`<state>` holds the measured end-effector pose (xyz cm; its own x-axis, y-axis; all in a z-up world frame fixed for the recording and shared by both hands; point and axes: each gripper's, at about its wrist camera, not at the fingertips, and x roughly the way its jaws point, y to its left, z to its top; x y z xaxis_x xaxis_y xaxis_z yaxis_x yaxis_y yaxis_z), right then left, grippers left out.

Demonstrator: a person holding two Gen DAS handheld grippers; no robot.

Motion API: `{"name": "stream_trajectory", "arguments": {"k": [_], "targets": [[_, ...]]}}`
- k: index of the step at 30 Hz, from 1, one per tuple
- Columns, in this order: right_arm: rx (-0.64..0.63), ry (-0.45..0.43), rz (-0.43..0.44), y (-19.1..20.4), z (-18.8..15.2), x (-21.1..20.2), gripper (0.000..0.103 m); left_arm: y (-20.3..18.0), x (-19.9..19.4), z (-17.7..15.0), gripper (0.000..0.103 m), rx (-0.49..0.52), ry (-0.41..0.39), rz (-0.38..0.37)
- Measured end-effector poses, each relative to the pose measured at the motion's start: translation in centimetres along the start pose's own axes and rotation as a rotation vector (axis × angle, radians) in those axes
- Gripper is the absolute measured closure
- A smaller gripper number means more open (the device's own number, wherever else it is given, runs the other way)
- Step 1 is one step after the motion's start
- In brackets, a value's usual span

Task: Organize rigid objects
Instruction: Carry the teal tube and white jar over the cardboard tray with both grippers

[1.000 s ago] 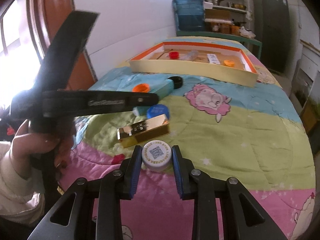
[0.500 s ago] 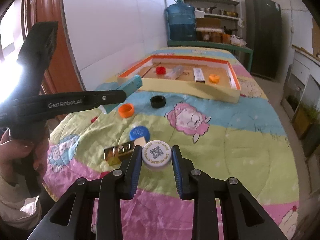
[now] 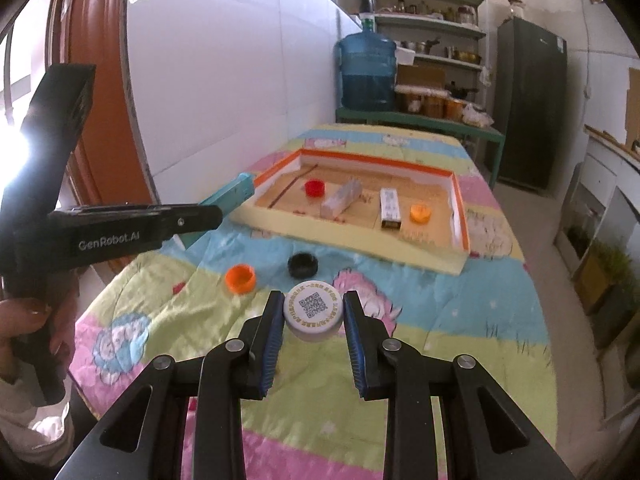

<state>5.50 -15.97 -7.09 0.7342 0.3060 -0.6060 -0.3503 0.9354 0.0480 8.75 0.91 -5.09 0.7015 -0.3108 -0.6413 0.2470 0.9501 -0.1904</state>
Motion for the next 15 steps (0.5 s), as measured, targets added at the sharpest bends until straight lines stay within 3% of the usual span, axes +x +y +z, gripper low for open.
{"name": "stream_trajectory", "arguments": {"k": [15], "targets": [[-0.011, -0.017, 0.004, -0.9, 4.9, 1.7, 0.073, 1.3, 0.9, 3.9, 0.089, -0.019, -0.014, -0.004]]}}
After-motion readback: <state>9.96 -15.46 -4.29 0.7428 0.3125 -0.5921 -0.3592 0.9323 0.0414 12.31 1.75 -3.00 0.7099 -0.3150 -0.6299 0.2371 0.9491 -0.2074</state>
